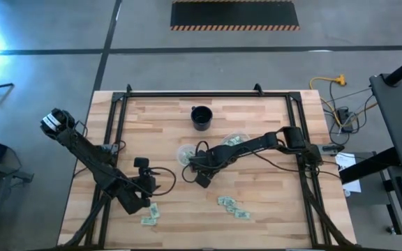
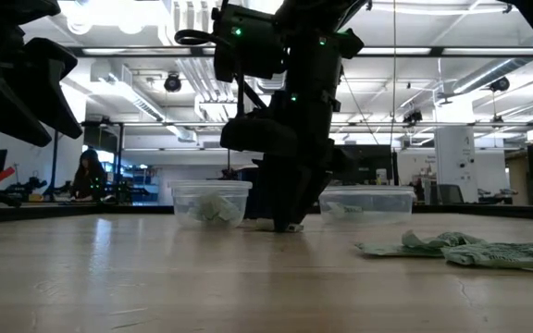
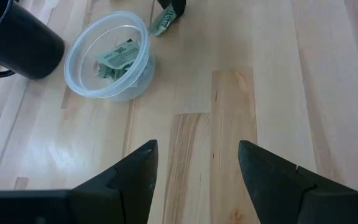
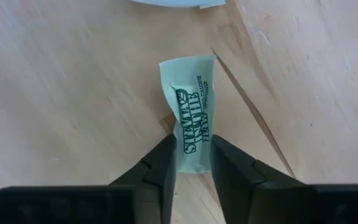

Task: Pick and place Stevia / Truvia into bins
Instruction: Put the green stevia packet into the right transparent container

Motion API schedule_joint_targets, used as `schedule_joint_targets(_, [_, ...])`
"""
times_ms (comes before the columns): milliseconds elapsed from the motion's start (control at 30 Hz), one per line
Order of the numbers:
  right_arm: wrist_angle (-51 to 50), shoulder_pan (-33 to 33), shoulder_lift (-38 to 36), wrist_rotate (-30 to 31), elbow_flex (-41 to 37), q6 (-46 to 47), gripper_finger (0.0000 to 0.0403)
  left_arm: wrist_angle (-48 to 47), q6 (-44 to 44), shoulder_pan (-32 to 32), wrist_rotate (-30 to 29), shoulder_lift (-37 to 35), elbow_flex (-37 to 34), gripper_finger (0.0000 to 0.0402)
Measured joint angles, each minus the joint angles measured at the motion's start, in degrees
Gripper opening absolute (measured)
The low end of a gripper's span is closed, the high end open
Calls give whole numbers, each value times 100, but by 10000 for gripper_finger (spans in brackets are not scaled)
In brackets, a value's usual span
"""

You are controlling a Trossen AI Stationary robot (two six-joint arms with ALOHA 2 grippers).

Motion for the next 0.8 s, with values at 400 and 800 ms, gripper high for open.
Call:
schedule_joint_targets(400, [-22, 4, -5, -2, 0, -4, 42, 2, 0, -1, 0, 0, 0, 208])
schedule_joint_targets(800, [-247, 17, -145, -79, -11, -22, 38, 2, 0, -1, 0, 2, -3, 208])
